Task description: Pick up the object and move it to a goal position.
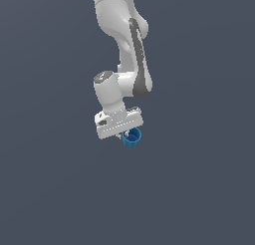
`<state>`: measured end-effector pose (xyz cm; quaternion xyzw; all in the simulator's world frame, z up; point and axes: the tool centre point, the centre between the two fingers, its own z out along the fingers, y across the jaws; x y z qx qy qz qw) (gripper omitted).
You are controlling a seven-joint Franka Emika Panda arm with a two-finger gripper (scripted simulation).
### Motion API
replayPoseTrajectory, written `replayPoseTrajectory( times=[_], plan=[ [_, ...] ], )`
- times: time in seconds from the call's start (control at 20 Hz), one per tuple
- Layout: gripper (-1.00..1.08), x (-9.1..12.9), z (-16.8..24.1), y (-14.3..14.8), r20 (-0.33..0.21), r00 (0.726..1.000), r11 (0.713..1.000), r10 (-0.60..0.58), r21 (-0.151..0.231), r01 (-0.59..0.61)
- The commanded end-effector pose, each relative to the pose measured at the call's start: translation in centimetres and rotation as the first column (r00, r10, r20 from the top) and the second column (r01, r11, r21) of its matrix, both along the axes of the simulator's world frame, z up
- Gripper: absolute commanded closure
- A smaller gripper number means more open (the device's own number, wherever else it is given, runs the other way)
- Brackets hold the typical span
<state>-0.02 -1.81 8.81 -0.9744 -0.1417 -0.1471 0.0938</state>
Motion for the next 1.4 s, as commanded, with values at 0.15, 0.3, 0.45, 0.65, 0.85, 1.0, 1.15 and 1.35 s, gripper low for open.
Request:
replayPoseTrajectory(
  times=[0.15,0.3,0.45,0.65,0.85,1.0,1.15,1.35],
  plan=[
    [1.08,-0.6,3.0,-1.7,0.003,1.000,1.000,-0.001,-0.001,0.001],
    [1.08,-1.2,5.2,-3.0,0.003,1.000,1.000,0.000,-0.002,0.000],
    [1.08,-1.8,7.8,-4.4,0.003,1.000,1.000,0.000,-0.002,0.000],
    [1.08,-2.7,11.5,-6.5,0.003,1.000,1.000,0.000,-0.001,0.000],
    [1.08,-3.5,14.8,-8.4,0.003,1.000,1.000,0.000,-0.001,0.000],
    [1.08,-3.9,17.0,-9.6,0.003,1.000,1.000,0.000,-0.001,0.000],
    [1.08,-4.2,18.7,-10.6,0.003,1.000,1.000,0.000,-0.001,0.000],
    [1.08,-4.5,20.3,-11.6,0.003,1.000,1.000,0.000,0.000,0.000]
  ],
)
